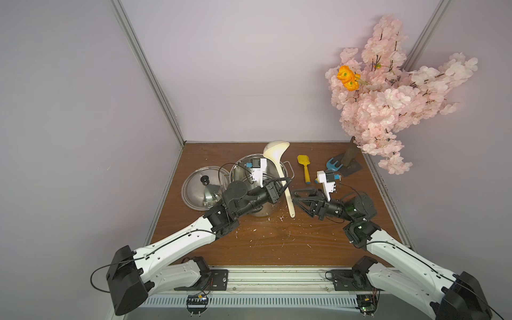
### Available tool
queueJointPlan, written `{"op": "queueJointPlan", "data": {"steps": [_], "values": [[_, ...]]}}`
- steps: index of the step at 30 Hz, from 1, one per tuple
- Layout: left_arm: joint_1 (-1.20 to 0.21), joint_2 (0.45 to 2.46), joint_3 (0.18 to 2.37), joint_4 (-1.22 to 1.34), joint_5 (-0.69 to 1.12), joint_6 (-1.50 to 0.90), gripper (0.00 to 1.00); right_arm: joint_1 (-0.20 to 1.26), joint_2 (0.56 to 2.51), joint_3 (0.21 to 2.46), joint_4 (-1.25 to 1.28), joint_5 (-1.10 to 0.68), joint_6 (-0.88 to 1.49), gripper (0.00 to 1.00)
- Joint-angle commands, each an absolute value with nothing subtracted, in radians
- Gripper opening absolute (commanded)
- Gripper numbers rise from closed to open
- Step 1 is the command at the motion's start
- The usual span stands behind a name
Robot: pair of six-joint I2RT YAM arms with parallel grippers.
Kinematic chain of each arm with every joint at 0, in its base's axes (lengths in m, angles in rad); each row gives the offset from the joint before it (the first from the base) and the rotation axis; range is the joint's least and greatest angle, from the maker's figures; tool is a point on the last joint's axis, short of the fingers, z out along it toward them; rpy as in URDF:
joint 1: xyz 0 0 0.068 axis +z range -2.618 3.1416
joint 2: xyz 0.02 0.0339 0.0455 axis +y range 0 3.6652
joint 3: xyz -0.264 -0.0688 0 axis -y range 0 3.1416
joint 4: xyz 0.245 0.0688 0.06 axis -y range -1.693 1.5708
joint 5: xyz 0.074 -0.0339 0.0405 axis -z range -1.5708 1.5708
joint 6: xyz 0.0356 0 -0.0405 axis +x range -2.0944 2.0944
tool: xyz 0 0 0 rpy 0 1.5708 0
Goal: Stir the soup with a spoon
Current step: Pick up the spoon from the center of the board.
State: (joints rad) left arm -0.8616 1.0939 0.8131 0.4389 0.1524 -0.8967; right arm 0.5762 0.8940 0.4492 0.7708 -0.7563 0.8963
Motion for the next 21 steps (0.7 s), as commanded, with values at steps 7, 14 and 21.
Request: {"op": "queueJointPlan", "data": {"steps": [7, 14, 21], "values": [[-0.842, 1.049, 0.715, 0.708, 0.025, -1.051, 0.0, 0.65, 0.942, 0.288, 1.109, -0.607, 0.989, 0.72], [-0.842, 1.017, 0.642, 0.808, -0.029, -1.08, 0.0, 0.77, 1.107, 0.295, 1.33, -0.452, 1.069, 0.71], [-0.839, 1.003, 0.597, 0.843, -0.044, -1.097, 0.0, 0.81, 1.234, 0.34, 1.473, -0.404, 1.125, 0.62]]}}
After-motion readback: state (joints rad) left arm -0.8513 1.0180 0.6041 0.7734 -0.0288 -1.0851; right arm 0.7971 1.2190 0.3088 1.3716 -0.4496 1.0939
